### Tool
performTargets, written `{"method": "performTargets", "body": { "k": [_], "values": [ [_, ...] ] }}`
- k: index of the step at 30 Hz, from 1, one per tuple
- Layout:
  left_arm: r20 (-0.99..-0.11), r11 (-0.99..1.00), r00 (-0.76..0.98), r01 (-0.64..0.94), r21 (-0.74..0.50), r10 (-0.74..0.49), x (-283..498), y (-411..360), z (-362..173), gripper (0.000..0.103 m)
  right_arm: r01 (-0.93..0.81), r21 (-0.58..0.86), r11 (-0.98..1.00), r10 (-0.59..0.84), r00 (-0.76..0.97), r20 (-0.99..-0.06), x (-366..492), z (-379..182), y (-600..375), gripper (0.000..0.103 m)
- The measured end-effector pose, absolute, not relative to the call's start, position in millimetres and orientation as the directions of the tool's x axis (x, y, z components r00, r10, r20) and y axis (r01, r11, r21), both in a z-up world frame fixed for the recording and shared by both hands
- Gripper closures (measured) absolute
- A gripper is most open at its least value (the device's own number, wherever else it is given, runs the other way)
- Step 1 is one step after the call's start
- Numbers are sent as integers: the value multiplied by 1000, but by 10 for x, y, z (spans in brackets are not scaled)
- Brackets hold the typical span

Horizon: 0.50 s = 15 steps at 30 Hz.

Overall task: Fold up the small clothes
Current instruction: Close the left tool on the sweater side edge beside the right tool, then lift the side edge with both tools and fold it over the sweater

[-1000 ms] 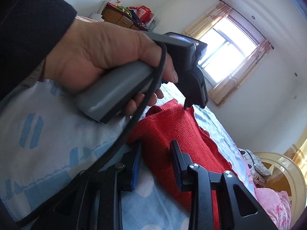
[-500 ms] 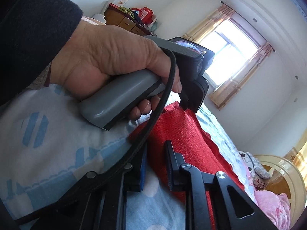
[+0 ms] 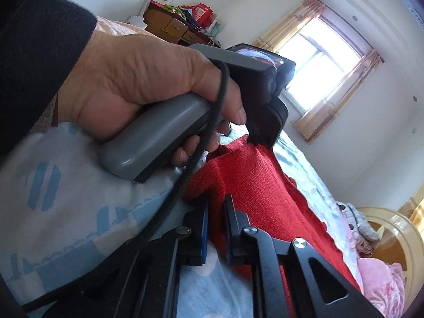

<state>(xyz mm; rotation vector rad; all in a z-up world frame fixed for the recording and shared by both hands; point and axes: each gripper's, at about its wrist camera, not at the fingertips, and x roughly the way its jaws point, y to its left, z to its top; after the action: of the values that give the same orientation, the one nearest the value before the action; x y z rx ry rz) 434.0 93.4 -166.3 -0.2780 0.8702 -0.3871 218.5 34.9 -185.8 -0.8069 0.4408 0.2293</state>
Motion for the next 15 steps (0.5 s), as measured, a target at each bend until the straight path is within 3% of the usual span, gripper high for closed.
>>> {"method": "performTargets", "body": {
  "k": [6, 15],
  "values": [
    [-680, 872, 557, 205, -444, -477, 4336, 981, -1659, 95, -375, -578, 725, 76, 877, -474, 2193, -1710, 236, 96],
    [-669, 845, 539, 180, -503, -513, 4222, 993, -1599, 96, -409, -426, 807, 170, 851, -497, 2218, -1492, -25, 96]
  ]
}}
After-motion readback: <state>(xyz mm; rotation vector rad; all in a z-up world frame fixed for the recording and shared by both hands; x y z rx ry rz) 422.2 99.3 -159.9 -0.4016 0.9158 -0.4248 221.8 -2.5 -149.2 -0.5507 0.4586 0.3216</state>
